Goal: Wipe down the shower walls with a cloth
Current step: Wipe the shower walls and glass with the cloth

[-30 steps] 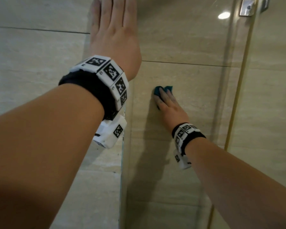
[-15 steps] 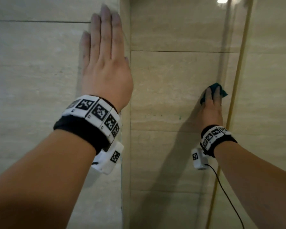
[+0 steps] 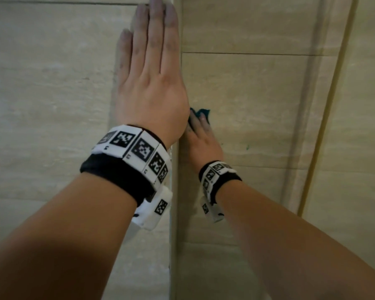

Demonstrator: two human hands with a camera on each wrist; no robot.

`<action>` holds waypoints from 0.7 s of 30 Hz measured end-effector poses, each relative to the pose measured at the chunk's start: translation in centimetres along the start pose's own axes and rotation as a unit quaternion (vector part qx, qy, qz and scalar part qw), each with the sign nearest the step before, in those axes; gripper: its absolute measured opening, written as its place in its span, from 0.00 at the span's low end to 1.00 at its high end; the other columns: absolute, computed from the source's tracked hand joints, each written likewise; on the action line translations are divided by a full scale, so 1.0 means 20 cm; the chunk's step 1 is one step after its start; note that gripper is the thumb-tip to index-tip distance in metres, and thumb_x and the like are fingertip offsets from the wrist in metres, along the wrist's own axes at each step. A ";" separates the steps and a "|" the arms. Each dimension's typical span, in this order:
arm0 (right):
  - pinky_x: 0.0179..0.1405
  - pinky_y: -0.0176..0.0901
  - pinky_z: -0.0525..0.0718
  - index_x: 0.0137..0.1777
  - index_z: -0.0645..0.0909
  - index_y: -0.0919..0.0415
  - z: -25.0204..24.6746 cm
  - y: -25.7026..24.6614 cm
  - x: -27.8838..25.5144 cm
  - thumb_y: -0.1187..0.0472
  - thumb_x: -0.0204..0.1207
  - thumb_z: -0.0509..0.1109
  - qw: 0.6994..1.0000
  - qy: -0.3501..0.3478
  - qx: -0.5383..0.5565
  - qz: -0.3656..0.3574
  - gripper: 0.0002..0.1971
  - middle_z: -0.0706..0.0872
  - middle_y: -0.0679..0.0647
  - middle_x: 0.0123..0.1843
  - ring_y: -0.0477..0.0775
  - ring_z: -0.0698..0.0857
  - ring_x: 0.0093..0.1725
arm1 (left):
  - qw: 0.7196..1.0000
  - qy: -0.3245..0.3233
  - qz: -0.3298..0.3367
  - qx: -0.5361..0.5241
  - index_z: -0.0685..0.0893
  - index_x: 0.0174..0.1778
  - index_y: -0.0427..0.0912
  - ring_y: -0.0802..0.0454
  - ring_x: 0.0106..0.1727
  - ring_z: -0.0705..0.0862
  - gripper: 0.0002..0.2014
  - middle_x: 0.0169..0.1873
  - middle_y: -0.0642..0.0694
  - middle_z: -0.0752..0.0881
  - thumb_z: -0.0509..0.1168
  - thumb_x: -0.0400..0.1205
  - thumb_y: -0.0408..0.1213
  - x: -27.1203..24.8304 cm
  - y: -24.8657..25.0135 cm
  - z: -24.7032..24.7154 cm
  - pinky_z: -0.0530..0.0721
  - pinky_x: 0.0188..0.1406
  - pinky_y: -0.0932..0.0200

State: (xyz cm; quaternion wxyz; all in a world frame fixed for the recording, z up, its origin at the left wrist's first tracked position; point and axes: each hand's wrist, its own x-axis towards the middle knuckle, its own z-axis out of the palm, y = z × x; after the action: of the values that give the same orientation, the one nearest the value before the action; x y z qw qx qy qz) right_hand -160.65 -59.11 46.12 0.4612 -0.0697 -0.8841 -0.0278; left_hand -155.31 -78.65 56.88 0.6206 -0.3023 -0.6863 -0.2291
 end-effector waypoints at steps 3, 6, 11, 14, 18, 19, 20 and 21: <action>0.90 0.54 0.55 0.91 0.58 0.53 0.03 0.00 -0.02 0.69 0.87 0.52 0.999 -0.028 -0.018 -0.019 0.32 0.51 0.49 0.93 0.56 0.46 0.92 | 1.000 -0.003 0.003 -0.001 0.45 0.93 0.37 0.43 0.93 0.46 0.36 0.92 0.38 0.48 0.52 0.89 0.34 0.00 0.00 0.00 0.48 0.92 0.40; 0.90 0.53 0.53 0.91 0.56 0.51 -0.06 0.13 -0.04 0.73 0.84 0.55 0.995 -0.051 -0.065 -0.054 0.36 0.47 0.50 0.93 0.55 0.45 0.92 | 1.000 -0.005 0.004 -0.005 0.45 0.93 0.37 0.43 0.93 0.45 0.35 0.92 0.39 0.48 0.52 0.90 0.34 0.00 -0.01 -0.01 0.47 0.92 0.40; 0.87 0.47 0.50 0.91 0.55 0.47 -0.29 0.43 -0.18 0.78 0.84 0.53 0.997 -0.021 -0.055 0.052 0.39 0.43 0.45 0.93 0.52 0.42 0.91 | 1.000 -0.003 -0.014 -0.022 0.43 0.93 0.38 0.44 0.93 0.44 0.34 0.93 0.39 0.46 0.50 0.92 0.36 -0.04 0.00 -0.01 0.46 0.92 0.40; 0.88 0.49 0.53 0.91 0.52 0.43 -0.38 0.61 -0.27 0.80 0.84 0.53 0.989 0.003 -0.059 0.133 0.42 0.40 0.43 0.93 0.50 0.42 0.91 | 0.999 -0.009 -0.026 -0.028 0.43 0.92 0.38 0.43 0.93 0.44 0.33 0.93 0.39 0.46 0.50 0.93 0.37 -0.10 0.02 0.00 0.46 0.92 0.39; 0.88 0.53 0.56 0.91 0.50 0.42 -0.43 0.77 -0.38 0.84 0.83 0.50 0.976 0.030 -0.030 0.215 0.45 0.39 0.42 0.92 0.54 0.45 0.92 | 0.999 -0.009 -0.029 -0.031 0.43 0.92 0.38 0.42 0.93 0.44 0.33 0.92 0.38 0.46 0.49 0.93 0.38 -0.13 0.03 0.00 0.46 0.92 0.40; 0.87 0.53 0.55 0.91 0.50 0.43 -0.43 0.80 -0.40 0.83 0.84 0.49 0.972 0.041 -0.008 0.231 0.44 0.40 0.42 0.93 0.53 0.44 0.92 | 0.999 -0.008 -0.029 -0.031 0.43 0.92 0.38 0.42 0.93 0.44 0.33 0.92 0.38 0.46 0.49 0.93 0.38 -0.13 0.03 0.00 0.46 0.92 0.40; 0.88 0.54 0.54 0.91 0.51 0.44 -0.43 0.82 -0.41 0.80 0.86 0.49 0.968 0.055 0.016 0.245 0.41 0.41 0.43 0.93 0.54 0.45 0.92 | 0.999 -0.009 -0.030 -0.031 0.43 0.92 0.37 0.42 0.93 0.44 0.33 0.92 0.38 0.46 0.49 0.93 0.38 -0.13 0.02 0.00 0.46 0.92 0.40; 0.89 0.56 0.55 0.92 0.52 0.46 -0.42 0.84 -0.43 0.78 0.87 0.49 0.964 0.068 0.027 0.256 0.38 0.43 0.47 0.93 0.56 0.46 0.92 | 0.999 -0.009 -0.030 -0.031 0.43 0.92 0.38 0.42 0.93 0.44 0.33 0.92 0.38 0.46 0.49 0.93 0.38 -0.13 0.02 0.00 0.46 0.92 0.39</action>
State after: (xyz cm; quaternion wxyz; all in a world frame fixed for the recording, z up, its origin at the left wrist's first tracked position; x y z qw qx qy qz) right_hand -146.57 -44.26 43.61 0.5138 -0.2796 -0.8035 0.1104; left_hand -154.90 -78.65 54.23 0.5975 -0.3023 -0.6935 -0.2659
